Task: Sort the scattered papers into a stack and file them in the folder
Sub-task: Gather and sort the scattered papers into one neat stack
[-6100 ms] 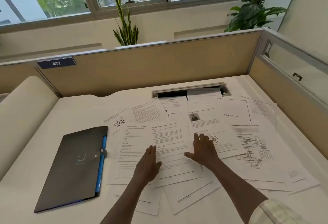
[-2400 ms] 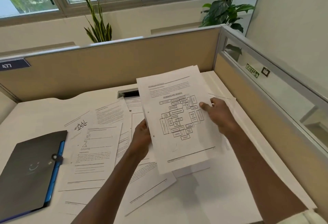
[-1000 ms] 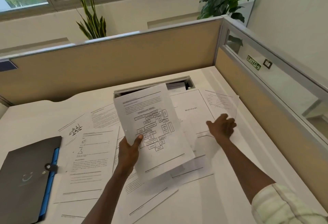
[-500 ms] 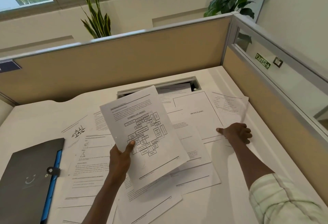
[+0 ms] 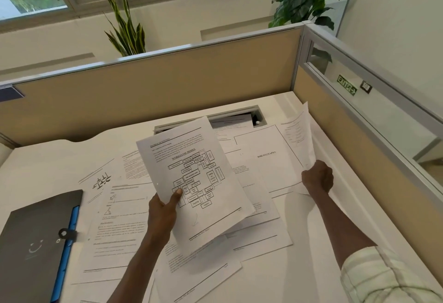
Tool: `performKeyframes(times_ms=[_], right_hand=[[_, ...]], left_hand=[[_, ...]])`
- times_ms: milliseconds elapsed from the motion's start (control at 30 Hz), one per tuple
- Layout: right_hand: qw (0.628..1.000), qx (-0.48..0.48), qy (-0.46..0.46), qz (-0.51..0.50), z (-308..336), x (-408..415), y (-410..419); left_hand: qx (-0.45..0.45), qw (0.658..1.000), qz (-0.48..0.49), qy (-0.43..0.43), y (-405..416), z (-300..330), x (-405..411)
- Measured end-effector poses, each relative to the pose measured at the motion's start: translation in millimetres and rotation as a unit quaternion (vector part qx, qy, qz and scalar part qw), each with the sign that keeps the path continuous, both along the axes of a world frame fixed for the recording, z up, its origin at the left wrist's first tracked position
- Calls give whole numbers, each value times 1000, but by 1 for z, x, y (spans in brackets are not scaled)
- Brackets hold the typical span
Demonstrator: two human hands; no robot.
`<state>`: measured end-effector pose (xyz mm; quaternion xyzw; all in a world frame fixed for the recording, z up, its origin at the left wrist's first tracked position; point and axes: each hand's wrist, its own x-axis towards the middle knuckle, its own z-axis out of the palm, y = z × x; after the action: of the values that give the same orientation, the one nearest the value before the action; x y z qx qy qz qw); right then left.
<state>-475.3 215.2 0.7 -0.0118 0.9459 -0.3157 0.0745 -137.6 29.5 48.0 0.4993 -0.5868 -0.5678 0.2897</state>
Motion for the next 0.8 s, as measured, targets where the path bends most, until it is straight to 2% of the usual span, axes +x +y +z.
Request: performKeyframes(times_ms=[300, 467, 633, 800], right_hand=[[979, 10, 189, 81, 70, -2, 4], [959, -62, 262, 89, 133, 8, 6], [952, -226, 181, 97, 179, 20, 14], [929, -350, 7, 122, 177, 35, 15]], left_hand=[[1, 1000, -5, -10, 9, 5, -5], [-3, 1000, -15, -11, 13, 5, -9], [16, 1000, -22, 10, 17, 12, -16], [50, 996, -37, 62, 23, 23, -27]])
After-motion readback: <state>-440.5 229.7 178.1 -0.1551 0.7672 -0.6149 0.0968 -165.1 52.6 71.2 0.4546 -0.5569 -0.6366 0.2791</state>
